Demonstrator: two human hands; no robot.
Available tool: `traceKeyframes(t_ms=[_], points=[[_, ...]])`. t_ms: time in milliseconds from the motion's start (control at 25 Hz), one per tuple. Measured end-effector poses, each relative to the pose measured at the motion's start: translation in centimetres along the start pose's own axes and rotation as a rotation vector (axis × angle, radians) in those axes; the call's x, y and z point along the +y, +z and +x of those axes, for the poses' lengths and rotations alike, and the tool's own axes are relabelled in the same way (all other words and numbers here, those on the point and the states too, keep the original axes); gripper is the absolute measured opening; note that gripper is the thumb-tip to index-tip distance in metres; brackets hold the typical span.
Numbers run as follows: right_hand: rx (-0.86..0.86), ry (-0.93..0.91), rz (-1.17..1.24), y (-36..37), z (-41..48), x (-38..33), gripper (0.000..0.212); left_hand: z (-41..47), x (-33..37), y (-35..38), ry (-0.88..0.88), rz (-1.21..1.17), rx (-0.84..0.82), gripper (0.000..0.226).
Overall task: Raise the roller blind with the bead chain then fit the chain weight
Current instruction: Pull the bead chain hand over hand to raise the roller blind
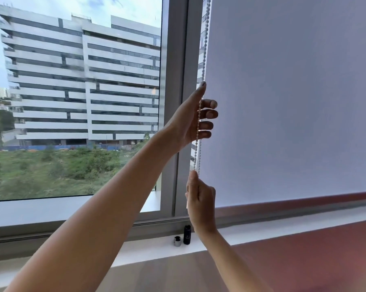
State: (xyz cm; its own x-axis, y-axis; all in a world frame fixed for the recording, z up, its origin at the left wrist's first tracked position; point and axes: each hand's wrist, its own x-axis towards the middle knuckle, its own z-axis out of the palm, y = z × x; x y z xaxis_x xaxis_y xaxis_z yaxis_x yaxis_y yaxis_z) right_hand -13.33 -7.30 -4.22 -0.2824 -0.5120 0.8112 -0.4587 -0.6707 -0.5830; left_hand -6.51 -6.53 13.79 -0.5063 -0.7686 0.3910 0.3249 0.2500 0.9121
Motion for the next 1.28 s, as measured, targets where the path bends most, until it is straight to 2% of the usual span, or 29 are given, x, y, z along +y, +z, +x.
traceKeyframes(t_ms=[160,280,560,680,760,1000,1280], points=[[0.008,0.007,0.019,0.1,-0.3,-0.4,0.047,0.9,2.0,1.3,0.043,-0.022,0.113,0.059],[0.026,0.008,0.031,0.0,-0.5,-0.5,0.049,0.8,2.5,2.3,0.106,-0.034,0.177,0.055],[0.059,-0.017,0.052,-0.8,-0.3,-0.4,0.049,-0.2,1.1,4.4,0.384,0.102,0.287,0.05],[0.018,0.066,0.091,-1.2,0.6,-0.1,0.051,-0.3,0.9,4.1,0.461,0.139,0.335,0.052],[0.016,0.097,0.155,-1.6,1.4,-0.2,0.045,-0.4,0.0,3.7,0.488,0.163,0.353,0.053],[0.186,0.015,0.182,-3.2,3.9,-1.5,0.034,-2.4,-7.6,1.7,0.401,0.275,0.376,0.06],[0.167,0.022,0.235,-3.7,5.1,-3.4,0.033,-6.0,-13.5,1.1,0.294,0.248,0.338,0.059]])
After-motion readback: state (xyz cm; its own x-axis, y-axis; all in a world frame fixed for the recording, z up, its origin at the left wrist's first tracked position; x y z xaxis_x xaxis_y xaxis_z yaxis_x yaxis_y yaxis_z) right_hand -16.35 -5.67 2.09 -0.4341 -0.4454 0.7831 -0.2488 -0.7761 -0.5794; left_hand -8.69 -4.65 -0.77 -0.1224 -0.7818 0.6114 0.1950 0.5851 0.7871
